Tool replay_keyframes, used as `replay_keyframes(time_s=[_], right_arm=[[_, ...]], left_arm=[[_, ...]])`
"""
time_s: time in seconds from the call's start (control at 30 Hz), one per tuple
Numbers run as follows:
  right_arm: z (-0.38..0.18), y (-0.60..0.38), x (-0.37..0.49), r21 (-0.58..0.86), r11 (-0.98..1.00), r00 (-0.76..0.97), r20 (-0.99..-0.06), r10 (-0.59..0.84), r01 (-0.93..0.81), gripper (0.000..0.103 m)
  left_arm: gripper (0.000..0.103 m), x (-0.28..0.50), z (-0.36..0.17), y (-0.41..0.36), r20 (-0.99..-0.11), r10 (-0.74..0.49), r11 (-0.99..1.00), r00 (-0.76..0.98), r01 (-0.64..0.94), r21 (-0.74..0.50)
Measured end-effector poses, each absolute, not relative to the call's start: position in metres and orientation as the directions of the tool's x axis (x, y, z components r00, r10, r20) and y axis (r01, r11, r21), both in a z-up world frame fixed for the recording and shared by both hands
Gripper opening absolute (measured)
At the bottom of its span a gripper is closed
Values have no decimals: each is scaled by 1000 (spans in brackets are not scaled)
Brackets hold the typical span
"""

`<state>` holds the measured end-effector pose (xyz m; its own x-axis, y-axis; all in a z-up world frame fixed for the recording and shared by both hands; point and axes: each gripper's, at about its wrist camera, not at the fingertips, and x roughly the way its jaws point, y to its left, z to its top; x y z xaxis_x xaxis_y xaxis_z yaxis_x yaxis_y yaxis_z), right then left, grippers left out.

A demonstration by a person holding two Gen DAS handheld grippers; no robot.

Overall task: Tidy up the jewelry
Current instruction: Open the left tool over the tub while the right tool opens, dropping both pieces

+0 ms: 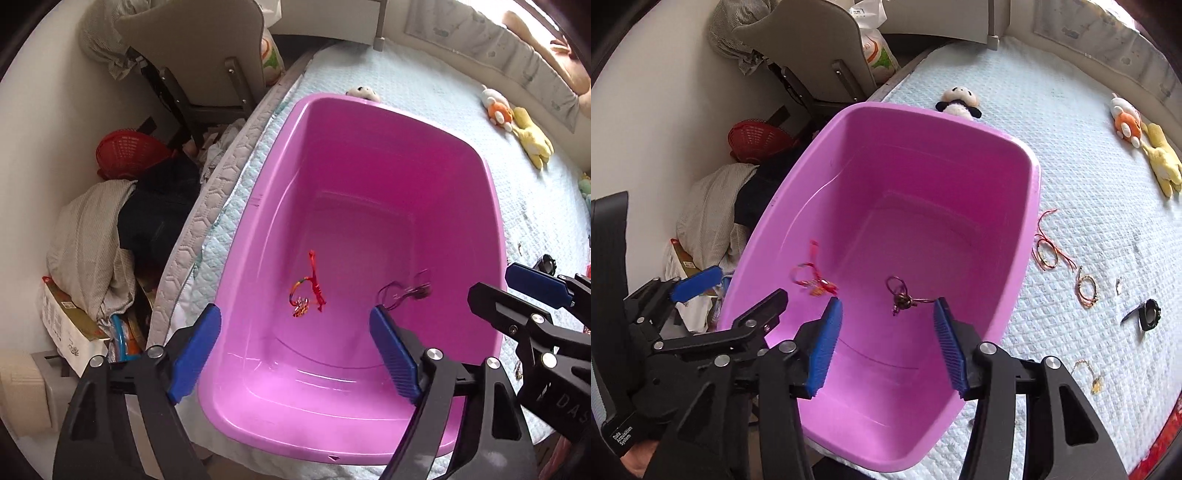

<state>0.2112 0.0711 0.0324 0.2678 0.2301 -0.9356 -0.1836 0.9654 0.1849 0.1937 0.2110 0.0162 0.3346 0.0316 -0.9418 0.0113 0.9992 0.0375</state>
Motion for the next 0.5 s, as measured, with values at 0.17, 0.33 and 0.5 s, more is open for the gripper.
replay_keyframes(time_s=[0.17, 0.33, 0.5], right_arm=[[36, 63, 204, 177, 969, 270, -938, 219, -172, 50], [36, 59, 202, 189, 970, 258, -940, 224, -155, 50], [39, 58, 197, 199, 969, 258, -938, 232, -147, 50]], left_arm=[[82, 194, 15, 213, -947, 44, 998, 318, 26, 55], [82, 191, 17, 215, -949, 44, 998, 313, 18, 52], [82, 186, 23, 213, -947, 46, 998, 318, 23, 57]])
